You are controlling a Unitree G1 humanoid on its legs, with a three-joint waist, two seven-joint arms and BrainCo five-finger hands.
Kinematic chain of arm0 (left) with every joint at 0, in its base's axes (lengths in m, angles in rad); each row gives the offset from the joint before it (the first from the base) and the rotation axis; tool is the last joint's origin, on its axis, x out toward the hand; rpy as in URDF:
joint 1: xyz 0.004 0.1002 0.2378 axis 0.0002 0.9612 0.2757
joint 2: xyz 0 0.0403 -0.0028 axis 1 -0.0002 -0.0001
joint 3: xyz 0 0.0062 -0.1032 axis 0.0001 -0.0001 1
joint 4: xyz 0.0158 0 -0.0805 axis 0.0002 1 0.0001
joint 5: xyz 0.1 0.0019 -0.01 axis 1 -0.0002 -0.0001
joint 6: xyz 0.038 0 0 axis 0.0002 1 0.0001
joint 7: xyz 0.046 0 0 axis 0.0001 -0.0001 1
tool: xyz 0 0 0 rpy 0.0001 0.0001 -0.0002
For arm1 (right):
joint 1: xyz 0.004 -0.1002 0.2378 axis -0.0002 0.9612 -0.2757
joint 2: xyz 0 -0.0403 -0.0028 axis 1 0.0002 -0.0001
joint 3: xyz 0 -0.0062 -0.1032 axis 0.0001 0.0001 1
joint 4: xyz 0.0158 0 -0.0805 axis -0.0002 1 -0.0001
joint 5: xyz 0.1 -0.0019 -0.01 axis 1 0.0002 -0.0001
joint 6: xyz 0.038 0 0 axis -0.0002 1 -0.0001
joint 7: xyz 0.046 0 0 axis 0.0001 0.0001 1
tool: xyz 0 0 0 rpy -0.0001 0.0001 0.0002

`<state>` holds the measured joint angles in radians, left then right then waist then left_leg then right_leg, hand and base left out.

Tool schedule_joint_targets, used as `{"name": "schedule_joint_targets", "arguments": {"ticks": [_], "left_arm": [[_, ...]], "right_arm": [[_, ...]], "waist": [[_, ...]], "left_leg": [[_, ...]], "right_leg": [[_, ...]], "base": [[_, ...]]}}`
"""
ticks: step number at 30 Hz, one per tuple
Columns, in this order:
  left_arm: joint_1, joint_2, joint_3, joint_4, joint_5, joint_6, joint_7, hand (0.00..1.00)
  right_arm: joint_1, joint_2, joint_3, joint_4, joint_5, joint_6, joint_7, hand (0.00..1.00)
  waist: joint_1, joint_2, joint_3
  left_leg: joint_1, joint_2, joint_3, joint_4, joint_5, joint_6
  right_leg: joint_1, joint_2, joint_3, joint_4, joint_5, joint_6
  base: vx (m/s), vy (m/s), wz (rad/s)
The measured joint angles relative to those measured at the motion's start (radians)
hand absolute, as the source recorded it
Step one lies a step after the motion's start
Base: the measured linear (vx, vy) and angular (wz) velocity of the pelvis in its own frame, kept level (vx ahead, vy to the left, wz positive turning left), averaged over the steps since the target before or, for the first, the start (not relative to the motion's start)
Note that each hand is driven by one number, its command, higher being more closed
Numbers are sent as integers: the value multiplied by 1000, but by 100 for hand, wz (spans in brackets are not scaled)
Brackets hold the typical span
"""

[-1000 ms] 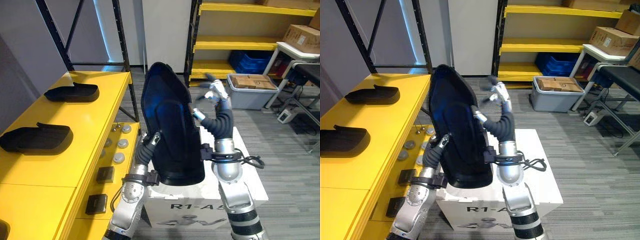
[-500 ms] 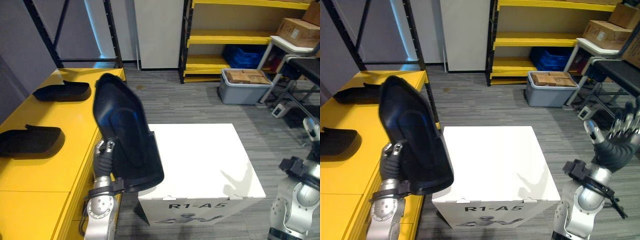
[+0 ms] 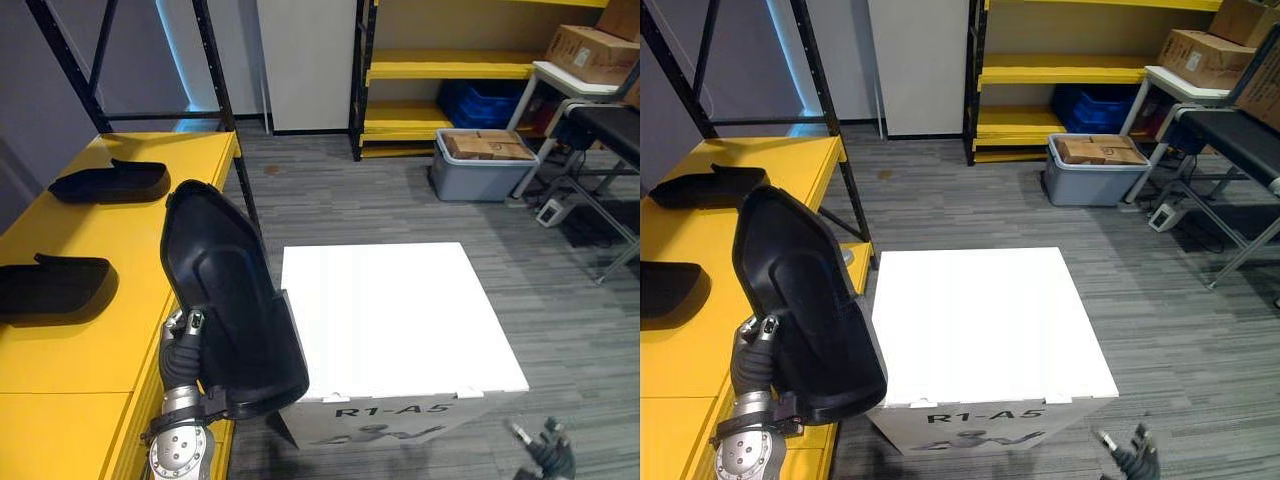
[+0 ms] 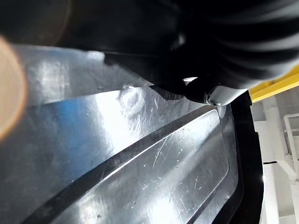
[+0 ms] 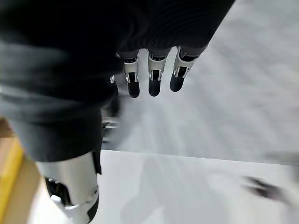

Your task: Walk over and take plastic housings, then place them on the shelf

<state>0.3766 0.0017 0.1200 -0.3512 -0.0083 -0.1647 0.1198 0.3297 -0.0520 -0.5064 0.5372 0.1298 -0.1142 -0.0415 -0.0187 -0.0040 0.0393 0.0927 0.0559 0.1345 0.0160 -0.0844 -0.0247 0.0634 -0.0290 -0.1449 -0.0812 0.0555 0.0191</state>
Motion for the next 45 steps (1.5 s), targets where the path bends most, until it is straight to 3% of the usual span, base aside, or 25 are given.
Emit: {"name": "schedule_joint_targets", "arguments": {"ticks": [5,11,16,22,24,25,27,28,29,30,31,32,33,34,35,36,43,44,45], "left_arm": [[15,-14,-44,-52,-2,0,-9,100],[12,-26,-79,-52,-5,0,-8,100],[4,-27,-119,-43,-9,0,4,100],[-123,-22,-232,1,-9,9,24,100],[-173,-22,-266,0,-9,9,32,100],[-190,-16,-266,-1,-8,9,32,100],[-209,-5,-269,0,-8,9,33,100],[-227,12,-275,6,-8,10,33,100],[-248,18,-289,23,-7,9,32,100],[-286,20,-311,51,-7,9,32,100],[-324,12,-338,76,-8,9,33,100],[-381,25,-384,101,-8,8,35,100],[-408,35,-400,115,-8,8,34,100],[-459,28,-422,134,-8,6,36,100],[-469,14,-425,137,-8,5,37,100],[-479,11,-433,147,-8,4,38,100],[-478,22,-441,150,-7,3,30,100],[-477,21,-452,150,-5,3,27,100],[-469,22,-471,150,-2,4,25,100]], "right_arm": [[39,48,116,69,-1,26,55,0],[23,86,196,173,1,40,103,0],[-23,38,258,260,-33,52,99,0],[-99,-13,332,363,-141,58,64,0],[-134,-27,333,401,-154,60,52,0],[-149,-31,333,414,-159,64,43,0],[-165,-32,333,423,-168,68,39,0],[-175,-32,336,425,-180,73,34,0],[-174,-37,343,425,-180,73,31,0],[-172,-50,356,418,-181,73,31,0],[-174,-71,353,415,-182,73,29,0],[-182,-66,349,432,-182,76,22,0],[-178,-49,349,444,-182,77,21,0],[-177,-37,337,434,-179,74,21,0],[-178,-54,324,429,-178,74,20,0],[-183,-54,311,434,-178,77,16,0],[-184,-50,309,442,-177,78,13,0],[-181,-54,308,439,-176,79,14,0],[-168,-61,308,429,-177,80,16,0]], "waist": [[4,0,0],[29,-1,-1],[50,-12,-8],[91,-23,7],[105,-20,46],[104,-23,56],[103,-17,61],[96,-16,66],[87,-15,66],[77,6,57],[66,37,50],[34,31,41],[7,-5,32],[-4,-4,34],[-6,23,34],[3,26,36],[26,23,40],[23,24,48],[14,18,56]], "left_leg": [[18,4,3,9,-12,2],[18,-6,-34,23,-18,5],[16,-22,-96,26,-11,10],[-43,-62,-275,65,27,1],[-85,-74,-312,88,50,-18],[-128,-51,-210,122,27,-22],[-191,13,-37,233,-9,5],[-219,68,88,343,-47,46],[-227,101,144,422,-60,70],[-231,146,198,500,-86,98],[-244,154,221,492,-109,101],[-231,80,164,345,-85,55],[-204,39,180,253,-71,89],[-176,77,306,285,-57,95],[-166,84,280,260,-63,26],[-162,53,272,241,-39,42],[-159,-30,202,193,-35,52],[-158,-49,178,192,-39,59],[-157,-68,140,194,-41,65]], "right_leg": [[8,-3,-3,35,-25,4],[15,-19,-36,76,-57,11],[37,-36,-96,92,-80,17],[78,-69,-281,109,-109,19],[78,-86,-360,134,-122,11],[63,-91,-403,149,-123,7],[42,-96,-431,174,-128,-1],[42,-106,-455,194,-131,-4],[42,-119,-478,213,-137,0],[39,-134,-512,248,-152,14],[40,-134,-543,286,-165,19],[26,-153,-570,294,-180,20],[19,-174,-581,247,-167,7],[40,-191,-647,214,-117,21],[45,-184,-665,222,-108,38],[50,-207,-668,224,-94,21],[68,-290,-719,288,-93,39],[63,-319,-701,339,-115,22],[36,-342,-574,417,-123,-30]], "base": [[0,0,0],[-12,10,18],[11,-2,41],[-37,-41,94],[-159,-26,107],[-211,7,93],[-130,44,57],[-55,95,50],[-56,122,69],[-61,181,80],[-62,238,138],[-63,209,155],[-57,127,208],[-19,36,154],[15,103,129],[42,127,52],[-32,137,38],[-78,180,59],[-55,169,76]]}}
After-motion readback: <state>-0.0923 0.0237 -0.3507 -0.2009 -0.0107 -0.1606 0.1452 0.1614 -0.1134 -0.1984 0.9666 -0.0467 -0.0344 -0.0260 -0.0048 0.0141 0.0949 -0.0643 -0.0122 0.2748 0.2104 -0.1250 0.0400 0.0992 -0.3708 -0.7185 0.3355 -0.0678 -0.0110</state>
